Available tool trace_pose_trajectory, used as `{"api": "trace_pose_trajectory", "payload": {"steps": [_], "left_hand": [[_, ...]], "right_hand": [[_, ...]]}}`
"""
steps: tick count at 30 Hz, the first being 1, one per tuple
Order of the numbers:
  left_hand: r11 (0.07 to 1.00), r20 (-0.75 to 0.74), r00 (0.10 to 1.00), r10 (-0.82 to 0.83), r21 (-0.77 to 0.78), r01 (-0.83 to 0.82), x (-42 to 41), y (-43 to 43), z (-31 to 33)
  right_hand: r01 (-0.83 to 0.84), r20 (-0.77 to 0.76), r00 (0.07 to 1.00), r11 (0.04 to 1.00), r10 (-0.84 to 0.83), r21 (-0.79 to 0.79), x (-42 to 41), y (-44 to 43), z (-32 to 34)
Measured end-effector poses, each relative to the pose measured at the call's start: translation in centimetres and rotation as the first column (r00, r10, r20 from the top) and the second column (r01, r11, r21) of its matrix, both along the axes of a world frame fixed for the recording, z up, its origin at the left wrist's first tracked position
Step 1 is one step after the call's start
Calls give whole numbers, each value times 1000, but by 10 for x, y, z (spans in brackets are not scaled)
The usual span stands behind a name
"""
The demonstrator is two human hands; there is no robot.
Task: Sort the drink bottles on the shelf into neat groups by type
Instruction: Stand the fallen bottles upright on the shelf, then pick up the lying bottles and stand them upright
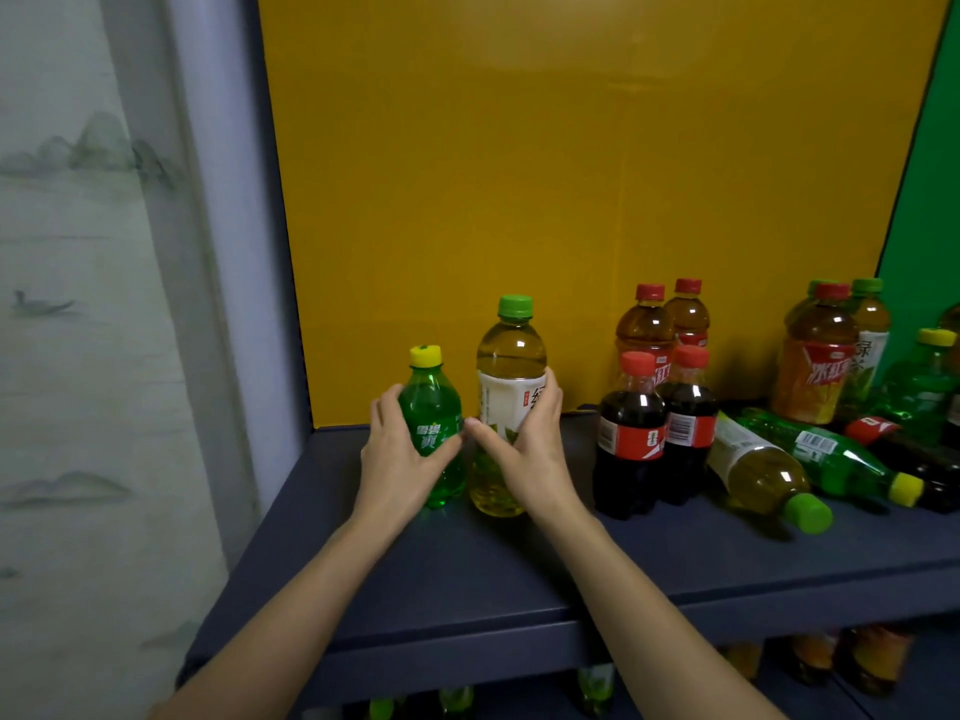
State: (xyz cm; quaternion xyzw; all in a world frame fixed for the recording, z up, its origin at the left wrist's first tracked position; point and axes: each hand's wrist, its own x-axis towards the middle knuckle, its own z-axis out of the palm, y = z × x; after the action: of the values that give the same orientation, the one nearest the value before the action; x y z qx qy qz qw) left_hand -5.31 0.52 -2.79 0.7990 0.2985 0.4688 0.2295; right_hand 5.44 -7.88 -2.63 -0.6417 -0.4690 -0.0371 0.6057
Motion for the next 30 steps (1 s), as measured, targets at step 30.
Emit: {"api": "trace_pose_trajectory", "payload": {"steps": [30], "left_hand": [[706, -205, 832, -515, 450, 547, 70, -135, 8]], "right_hand": [[287, 206, 944, 950, -259, -120, 104, -225, 11]]}}
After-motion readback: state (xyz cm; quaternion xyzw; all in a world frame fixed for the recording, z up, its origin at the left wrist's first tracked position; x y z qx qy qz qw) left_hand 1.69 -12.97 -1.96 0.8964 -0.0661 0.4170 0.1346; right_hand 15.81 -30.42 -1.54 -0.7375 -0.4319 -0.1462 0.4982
